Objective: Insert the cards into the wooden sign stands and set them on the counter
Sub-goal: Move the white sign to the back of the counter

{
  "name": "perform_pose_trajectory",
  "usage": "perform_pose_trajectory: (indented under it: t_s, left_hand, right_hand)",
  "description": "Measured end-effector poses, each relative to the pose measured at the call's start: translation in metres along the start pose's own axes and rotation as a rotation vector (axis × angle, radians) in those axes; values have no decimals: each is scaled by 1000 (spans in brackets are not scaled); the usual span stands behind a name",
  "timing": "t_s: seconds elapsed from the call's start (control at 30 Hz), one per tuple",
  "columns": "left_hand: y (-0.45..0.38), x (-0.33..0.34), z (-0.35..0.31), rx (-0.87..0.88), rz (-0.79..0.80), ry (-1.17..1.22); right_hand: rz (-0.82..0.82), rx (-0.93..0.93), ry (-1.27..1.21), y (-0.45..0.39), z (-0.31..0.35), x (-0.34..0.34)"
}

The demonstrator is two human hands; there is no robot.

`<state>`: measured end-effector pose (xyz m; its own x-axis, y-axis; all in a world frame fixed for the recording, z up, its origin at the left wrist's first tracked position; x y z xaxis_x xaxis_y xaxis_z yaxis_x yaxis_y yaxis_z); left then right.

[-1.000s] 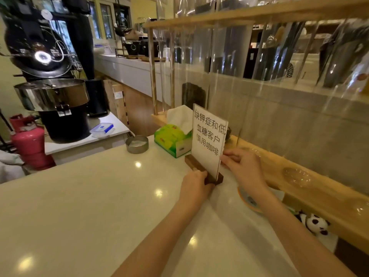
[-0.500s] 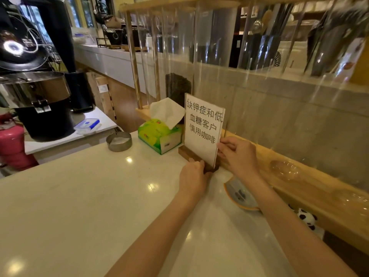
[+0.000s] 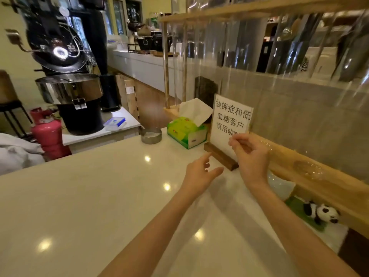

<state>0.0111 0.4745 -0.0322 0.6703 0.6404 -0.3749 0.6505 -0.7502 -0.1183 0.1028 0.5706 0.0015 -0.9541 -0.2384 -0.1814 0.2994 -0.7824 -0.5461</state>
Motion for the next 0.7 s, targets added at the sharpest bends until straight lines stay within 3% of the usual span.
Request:
perform_pose_trajectory:
  t_s: [0.13, 0.33, 0.53, 0.7]
  left_hand:
    - [45, -48, 1, -53, -27, 141]
    - [116, -132, 11, 17, -199, -35]
    - [199, -215, 12, 65, -427, -222]
    - [276, -256, 26, -50, -385, -394]
  right_hand:
    - [242, 23, -91, 34, 30, 38]
    - [609, -10, -90, 99, 81, 100]
    - [800, -63, -175, 168, 141, 139]
    - [938, -110, -194, 227, 182, 163]
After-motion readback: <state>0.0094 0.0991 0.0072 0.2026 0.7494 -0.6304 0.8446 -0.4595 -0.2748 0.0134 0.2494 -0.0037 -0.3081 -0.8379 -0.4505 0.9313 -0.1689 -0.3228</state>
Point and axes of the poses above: each hand's wrist, its own y-axis away from the middle knuckle, its own x-axis out of the palm, z = x × y, the point moved 3 cm from there along -y, towards the middle knuckle, and after that the axes turned 5 degrees about y, right-handed, at the moved point
